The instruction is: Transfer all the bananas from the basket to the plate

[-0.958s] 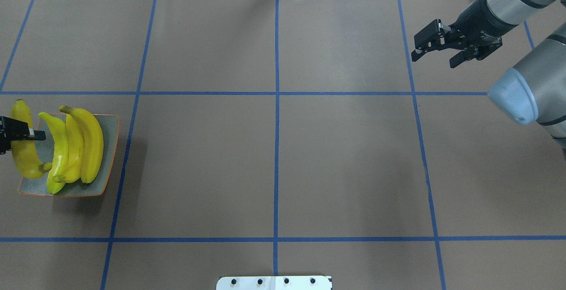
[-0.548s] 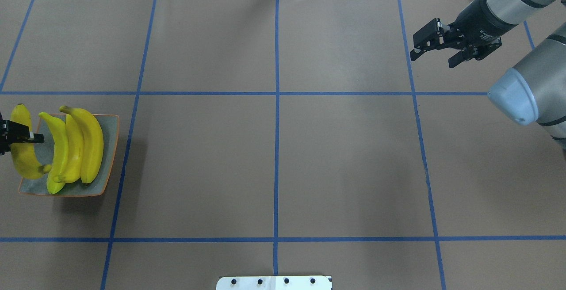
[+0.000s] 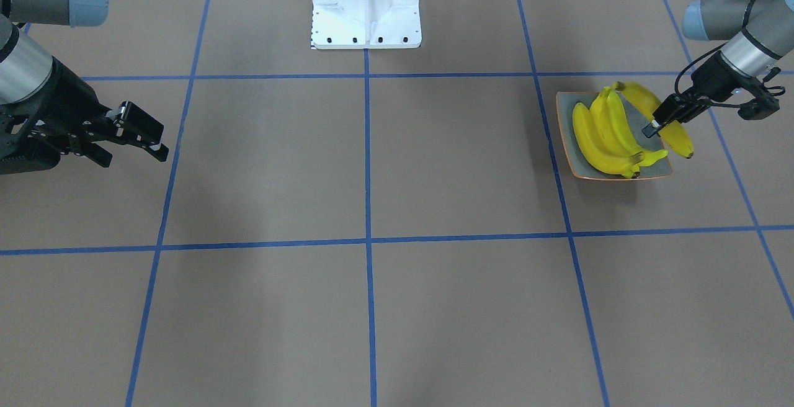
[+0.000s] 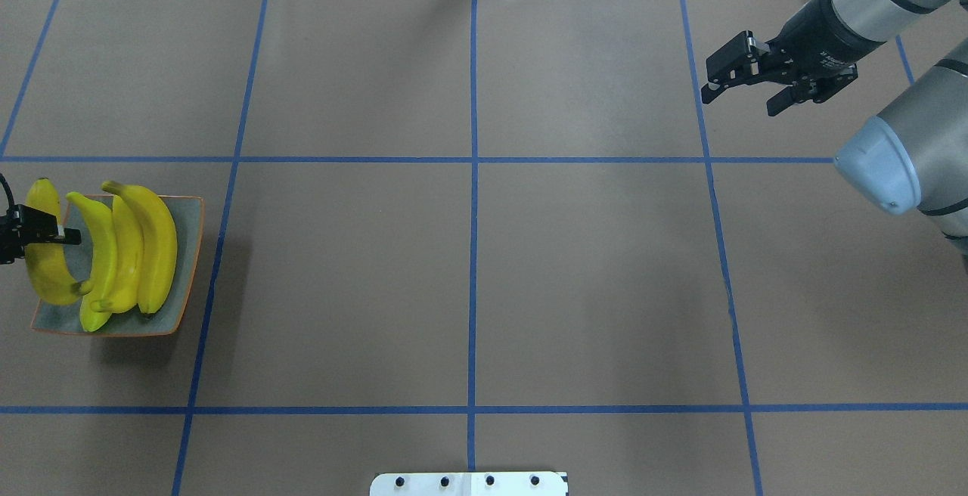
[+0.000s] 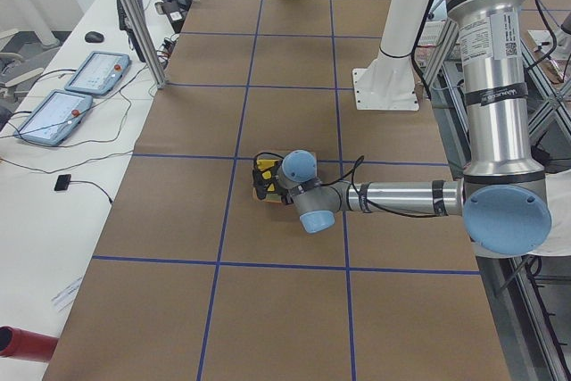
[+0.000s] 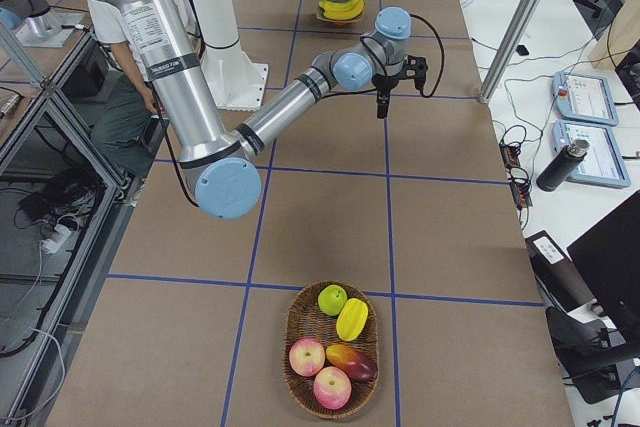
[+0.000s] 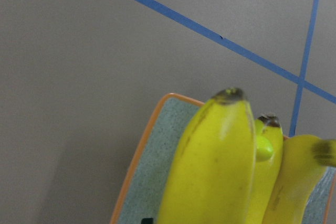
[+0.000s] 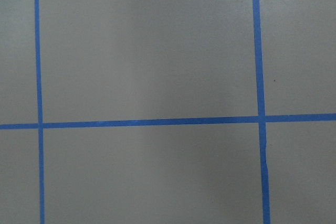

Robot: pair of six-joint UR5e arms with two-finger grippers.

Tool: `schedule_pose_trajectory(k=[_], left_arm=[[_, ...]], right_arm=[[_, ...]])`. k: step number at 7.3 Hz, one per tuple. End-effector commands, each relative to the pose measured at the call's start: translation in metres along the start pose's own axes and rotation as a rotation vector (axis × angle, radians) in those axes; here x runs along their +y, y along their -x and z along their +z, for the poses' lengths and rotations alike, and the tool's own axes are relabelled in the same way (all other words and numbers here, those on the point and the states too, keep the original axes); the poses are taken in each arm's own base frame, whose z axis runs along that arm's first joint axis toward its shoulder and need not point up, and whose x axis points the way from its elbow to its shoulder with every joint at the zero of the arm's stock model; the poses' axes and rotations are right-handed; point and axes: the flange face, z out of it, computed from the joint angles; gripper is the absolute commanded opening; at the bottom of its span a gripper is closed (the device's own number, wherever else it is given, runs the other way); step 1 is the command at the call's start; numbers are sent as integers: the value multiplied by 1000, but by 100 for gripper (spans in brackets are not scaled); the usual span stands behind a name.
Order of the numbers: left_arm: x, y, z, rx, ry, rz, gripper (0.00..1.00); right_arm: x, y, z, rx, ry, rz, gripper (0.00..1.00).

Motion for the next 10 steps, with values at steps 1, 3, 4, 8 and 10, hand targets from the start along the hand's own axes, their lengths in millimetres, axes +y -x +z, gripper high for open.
schedule_pose_trajectory(k=[1,3,4,8,10], left_arm=[[-3,-3,3,4,0,5,31],[-4,-2,4,3,-5,7,71],[-3,-3,4,4,-2,8,86],[-2,-22,-24,65,52,24,99],[-35,-12,-94,130,-17,49,99]], right_arm=[[-1,-2,2,3,2,4,100],[0,-1,1,1,3,4,100],[0,0,0,-3,-1,0,100],[1,3,-4,-31,-23,20,100],[-6,-37,-15,2,-69,69,100]])
